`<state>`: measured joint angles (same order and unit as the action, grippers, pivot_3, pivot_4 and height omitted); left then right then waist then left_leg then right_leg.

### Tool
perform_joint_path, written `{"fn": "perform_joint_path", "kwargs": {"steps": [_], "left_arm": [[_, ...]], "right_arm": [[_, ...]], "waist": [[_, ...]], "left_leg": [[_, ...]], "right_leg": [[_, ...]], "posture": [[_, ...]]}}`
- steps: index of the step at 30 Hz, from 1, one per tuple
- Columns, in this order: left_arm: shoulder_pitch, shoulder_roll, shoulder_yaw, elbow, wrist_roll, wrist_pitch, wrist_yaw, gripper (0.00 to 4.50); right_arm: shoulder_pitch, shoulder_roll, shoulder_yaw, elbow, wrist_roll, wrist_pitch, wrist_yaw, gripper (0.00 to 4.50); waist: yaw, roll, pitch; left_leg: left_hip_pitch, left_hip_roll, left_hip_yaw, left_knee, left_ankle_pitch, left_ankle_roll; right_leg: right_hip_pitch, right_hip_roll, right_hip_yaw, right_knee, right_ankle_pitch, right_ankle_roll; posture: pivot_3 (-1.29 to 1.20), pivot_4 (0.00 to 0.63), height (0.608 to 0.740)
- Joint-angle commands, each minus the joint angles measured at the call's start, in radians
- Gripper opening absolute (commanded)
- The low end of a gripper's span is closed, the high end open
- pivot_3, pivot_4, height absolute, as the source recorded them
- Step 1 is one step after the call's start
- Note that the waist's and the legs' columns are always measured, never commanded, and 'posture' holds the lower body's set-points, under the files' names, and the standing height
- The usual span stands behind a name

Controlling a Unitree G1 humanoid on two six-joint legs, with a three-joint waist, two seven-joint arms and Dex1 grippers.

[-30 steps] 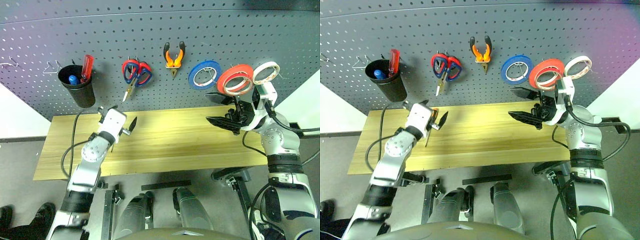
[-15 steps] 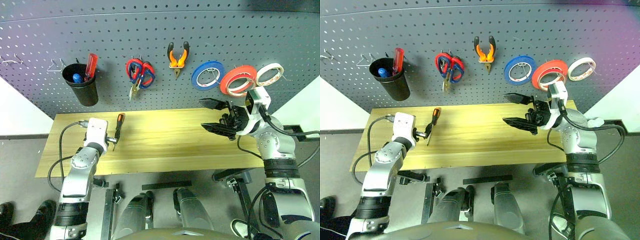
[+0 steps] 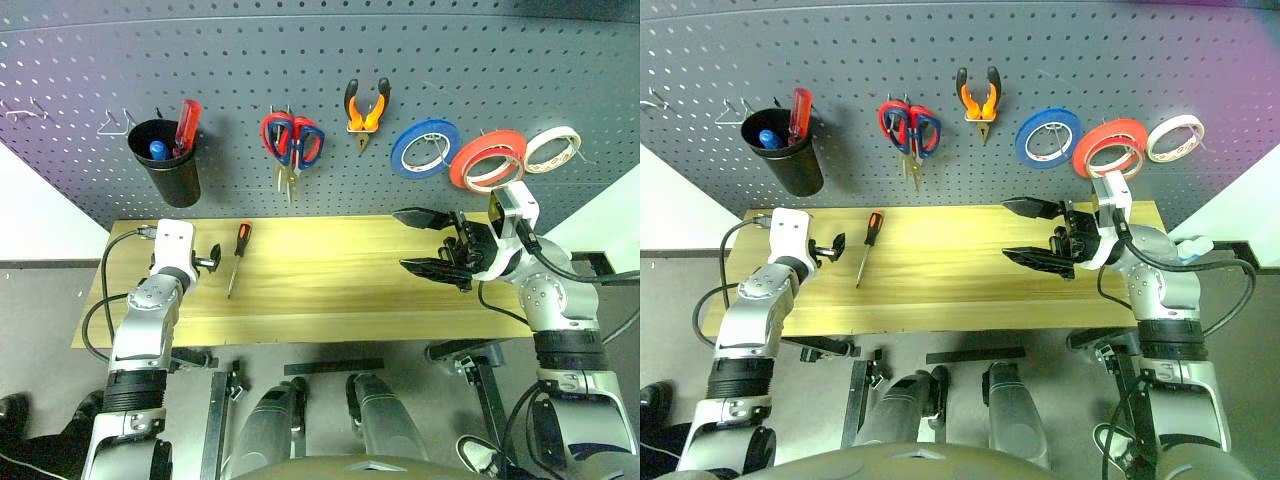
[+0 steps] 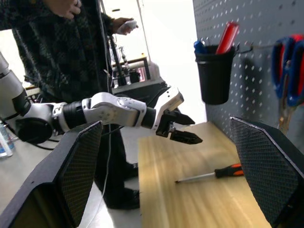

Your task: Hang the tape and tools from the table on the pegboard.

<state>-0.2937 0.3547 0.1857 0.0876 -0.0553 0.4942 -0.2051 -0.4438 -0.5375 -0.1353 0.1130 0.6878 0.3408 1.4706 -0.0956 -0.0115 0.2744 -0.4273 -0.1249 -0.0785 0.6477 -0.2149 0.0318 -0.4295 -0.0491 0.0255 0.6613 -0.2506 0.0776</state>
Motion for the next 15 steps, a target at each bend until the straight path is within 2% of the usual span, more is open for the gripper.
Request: {"fn": "perform_joint_path", "kwargs": {"steps": [1, 9, 15], "left_arm": [[-0.024, 0.019, 0.011, -0.008, -0.022, -0.011, -0.025, 4.44], [-0.063, 0.033, -0.022, 0.057, -0.011, -0.032, -0.05, 4.44], [-0.135, 0.039, -0.038, 0.204, 0.003, -0.078, -0.062, 4.44]], "right_arm": [[0.021, -0.019, -0.028, -0.085, 0.035, 0.018, -0.028, 4.5], [0.09, -0.041, -0.043, -0.184, 0.072, 0.064, -0.077, 4.5], [0.121, -0.074, -0.059, -0.232, 0.096, 0.092, -0.101, 4.5]], "waist": [[-0.001, -0.001, 0.006], [-0.005, -0.001, 0.032], [-0.008, -0.003, 0.052]], "left_leg": [[0.0, 0.0, 0.0, 0.0, 0.0, 0.0], [-0.001, 0.001, 0.001, -0.003, 0.0, 0.002], [-0.005, 0.001, 0.002, -0.003, -0.001, 0.006]], "right_leg": [[0.0, 0.0, 0.0, 0.0, 0.0, 0.0], [-0.001, -0.001, 0.0, -0.004, 0.0, 0.0], [-0.003, -0.001, 0.0, -0.006, 0.0, 0.0]], "posture": [[-0.23, 0.346, 0.74], [-0.27, 0.38, 0.74], [-0.3, 0.403, 0.74]]}}
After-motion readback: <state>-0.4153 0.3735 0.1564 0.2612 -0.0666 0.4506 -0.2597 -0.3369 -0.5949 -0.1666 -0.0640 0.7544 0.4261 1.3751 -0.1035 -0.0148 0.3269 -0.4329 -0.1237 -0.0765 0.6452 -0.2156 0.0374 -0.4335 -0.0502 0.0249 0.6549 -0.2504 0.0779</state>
